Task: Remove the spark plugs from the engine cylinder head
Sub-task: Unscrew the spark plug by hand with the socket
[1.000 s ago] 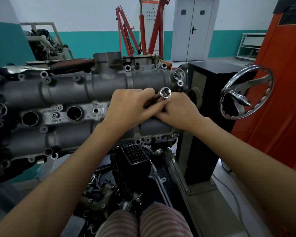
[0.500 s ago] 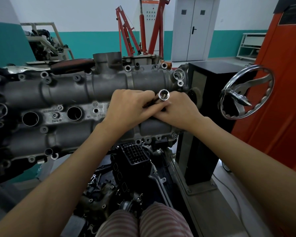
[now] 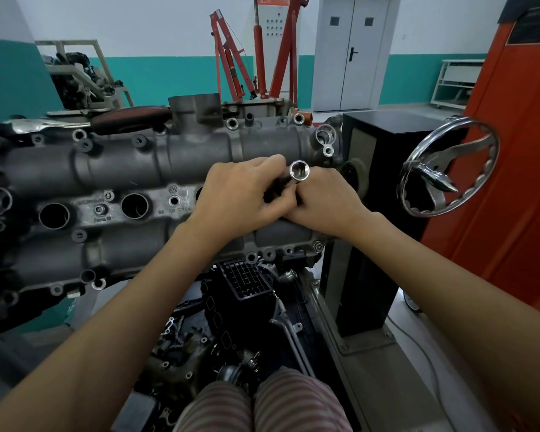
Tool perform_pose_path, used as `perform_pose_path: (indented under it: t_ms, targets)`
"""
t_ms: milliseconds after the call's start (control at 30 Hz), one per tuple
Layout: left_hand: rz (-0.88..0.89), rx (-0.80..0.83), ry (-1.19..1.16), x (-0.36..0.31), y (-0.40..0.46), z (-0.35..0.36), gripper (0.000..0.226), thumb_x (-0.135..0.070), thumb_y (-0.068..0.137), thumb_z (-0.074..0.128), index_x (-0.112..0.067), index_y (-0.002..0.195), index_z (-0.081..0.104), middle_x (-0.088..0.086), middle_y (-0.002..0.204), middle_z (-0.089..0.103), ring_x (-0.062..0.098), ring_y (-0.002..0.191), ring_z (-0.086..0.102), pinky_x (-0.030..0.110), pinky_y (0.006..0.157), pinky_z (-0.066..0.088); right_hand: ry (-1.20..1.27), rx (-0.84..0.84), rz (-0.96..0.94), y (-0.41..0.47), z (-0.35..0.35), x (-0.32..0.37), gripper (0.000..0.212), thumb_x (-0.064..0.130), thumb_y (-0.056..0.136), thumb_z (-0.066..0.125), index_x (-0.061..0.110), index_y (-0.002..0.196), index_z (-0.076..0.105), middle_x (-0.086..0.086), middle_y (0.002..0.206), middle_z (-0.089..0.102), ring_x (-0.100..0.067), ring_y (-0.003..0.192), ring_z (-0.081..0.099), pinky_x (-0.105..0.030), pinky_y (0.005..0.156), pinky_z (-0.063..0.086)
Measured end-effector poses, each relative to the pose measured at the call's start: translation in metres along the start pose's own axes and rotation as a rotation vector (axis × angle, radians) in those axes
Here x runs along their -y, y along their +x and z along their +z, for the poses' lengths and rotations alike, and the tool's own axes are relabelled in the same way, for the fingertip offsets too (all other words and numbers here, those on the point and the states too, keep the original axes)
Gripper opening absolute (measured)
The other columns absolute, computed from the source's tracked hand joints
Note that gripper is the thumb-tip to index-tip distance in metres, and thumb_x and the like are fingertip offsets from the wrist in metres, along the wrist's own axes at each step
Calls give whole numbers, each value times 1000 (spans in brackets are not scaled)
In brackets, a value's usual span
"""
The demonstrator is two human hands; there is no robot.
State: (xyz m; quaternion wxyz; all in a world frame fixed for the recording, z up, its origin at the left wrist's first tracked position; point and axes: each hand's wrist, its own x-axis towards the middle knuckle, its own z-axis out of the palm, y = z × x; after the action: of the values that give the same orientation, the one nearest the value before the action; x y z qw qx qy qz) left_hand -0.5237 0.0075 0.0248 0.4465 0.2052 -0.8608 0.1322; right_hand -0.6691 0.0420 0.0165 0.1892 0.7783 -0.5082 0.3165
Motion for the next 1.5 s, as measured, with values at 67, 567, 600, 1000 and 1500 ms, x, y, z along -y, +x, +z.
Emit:
perform_pose_path:
  t_ms: [67, 567, 600, 1000, 1500]
  targets:
    - [-1, -33, 13, 1, -1, 1, 35, -35, 84, 45, -8, 65, 58, 1, 54, 57, 24, 47, 54, 30, 40, 37, 14, 1, 11, 0, 1, 0, 44, 44, 74, 35, 8, 77, 60, -8, 60, 61, -28, 54, 58, -24, 50, 28]
    - [19, -18, -45, -1, 1, -2, 27, -33, 83, 50, -16, 65, 38, -11, 54, 40, 17, 45, 46, 27, 41, 32, -25, 35, 27, 0, -1, 0, 57, 53, 74, 29, 9, 97, 56, 0, 77, 64, -20, 69, 61, -30, 53, 43]
    - [28, -20, -40, -1, 1, -2, 25, -31, 82, 51, -18, 66, 37, -12, 54, 39, 17, 44, 45, 25, 41, 31, -23, 30, 34, 1, -1, 0, 55, 53, 75, 31, 9, 97, 55, 0, 76, 64, -20, 68, 60, -30, 53, 43]
    - [-13, 3, -29, 2, -1, 0, 50, -47, 88, 41, -6, 69, 62, 1, 55, 58, 21, 51, 55, 40, 45, 42, -28, -2, -15, -1, -1, -1, 46, 42, 77, 34, 9, 80, 66, -5, 63, 64, -24, 56, 58, -23, 49, 28]
    - [-6, -51, -16, 4, -1, 0, 56, -49, 88, 47, -5, 54, 58, 4, 45, 53, 21, 42, 51, 36, 40, 39, 18, -31, -15, -2, 0, 0, 38, 39, 79, 40, 12, 72, 66, -4, 57, 61, -22, 51, 56, -24, 47, 30]
